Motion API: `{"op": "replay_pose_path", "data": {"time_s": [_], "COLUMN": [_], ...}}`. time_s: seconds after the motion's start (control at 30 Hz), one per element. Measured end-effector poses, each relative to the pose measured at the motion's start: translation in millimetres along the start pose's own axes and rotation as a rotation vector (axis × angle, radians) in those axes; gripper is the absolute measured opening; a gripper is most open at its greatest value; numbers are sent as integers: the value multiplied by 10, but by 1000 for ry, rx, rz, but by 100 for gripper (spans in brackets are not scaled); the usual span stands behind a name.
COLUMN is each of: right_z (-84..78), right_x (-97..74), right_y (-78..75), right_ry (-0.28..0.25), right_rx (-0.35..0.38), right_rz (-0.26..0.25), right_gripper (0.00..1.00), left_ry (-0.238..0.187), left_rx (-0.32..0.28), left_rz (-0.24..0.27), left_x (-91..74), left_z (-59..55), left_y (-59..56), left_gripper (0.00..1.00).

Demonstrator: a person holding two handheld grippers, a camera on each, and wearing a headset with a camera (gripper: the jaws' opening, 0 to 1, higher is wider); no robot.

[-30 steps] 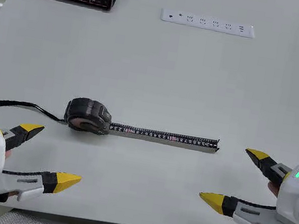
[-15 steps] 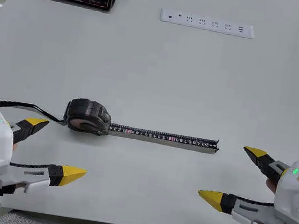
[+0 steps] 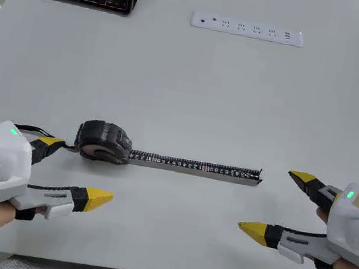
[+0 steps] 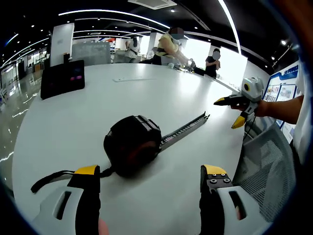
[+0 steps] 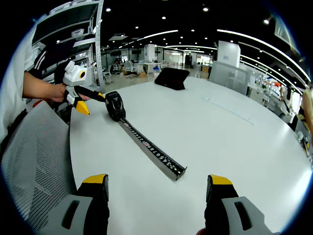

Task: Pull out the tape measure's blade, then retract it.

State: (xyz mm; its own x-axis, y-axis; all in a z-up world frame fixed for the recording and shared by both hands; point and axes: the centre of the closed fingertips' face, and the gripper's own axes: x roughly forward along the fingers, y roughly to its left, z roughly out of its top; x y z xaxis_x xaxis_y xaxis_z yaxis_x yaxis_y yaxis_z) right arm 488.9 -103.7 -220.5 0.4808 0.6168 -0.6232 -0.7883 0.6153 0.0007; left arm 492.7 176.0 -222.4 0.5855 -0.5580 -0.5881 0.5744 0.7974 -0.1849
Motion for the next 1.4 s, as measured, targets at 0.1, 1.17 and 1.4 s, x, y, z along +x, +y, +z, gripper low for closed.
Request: {"op": "replay_pose_path", "data": {"time_s": [0.1,1.17,1.4], "right_z": [-21,-27,-4], "right_x": [-13,-27,-3], "right_y": [-66,-150,-202], "right_ry": [6,35,38], "right_rx": [1,-32,-49], "right_rz": [-6,-2,12], "right_gripper": [81,80,78], "left_ry": [-4,-34,-46], "left_rx": [-11,-99,-124], "left_rz": [6,22,44], "left_x": [35,216,233], "left_z": [26,118,136], "left_y": [8,-19,-14], "left_gripper": [81,80,80]}}
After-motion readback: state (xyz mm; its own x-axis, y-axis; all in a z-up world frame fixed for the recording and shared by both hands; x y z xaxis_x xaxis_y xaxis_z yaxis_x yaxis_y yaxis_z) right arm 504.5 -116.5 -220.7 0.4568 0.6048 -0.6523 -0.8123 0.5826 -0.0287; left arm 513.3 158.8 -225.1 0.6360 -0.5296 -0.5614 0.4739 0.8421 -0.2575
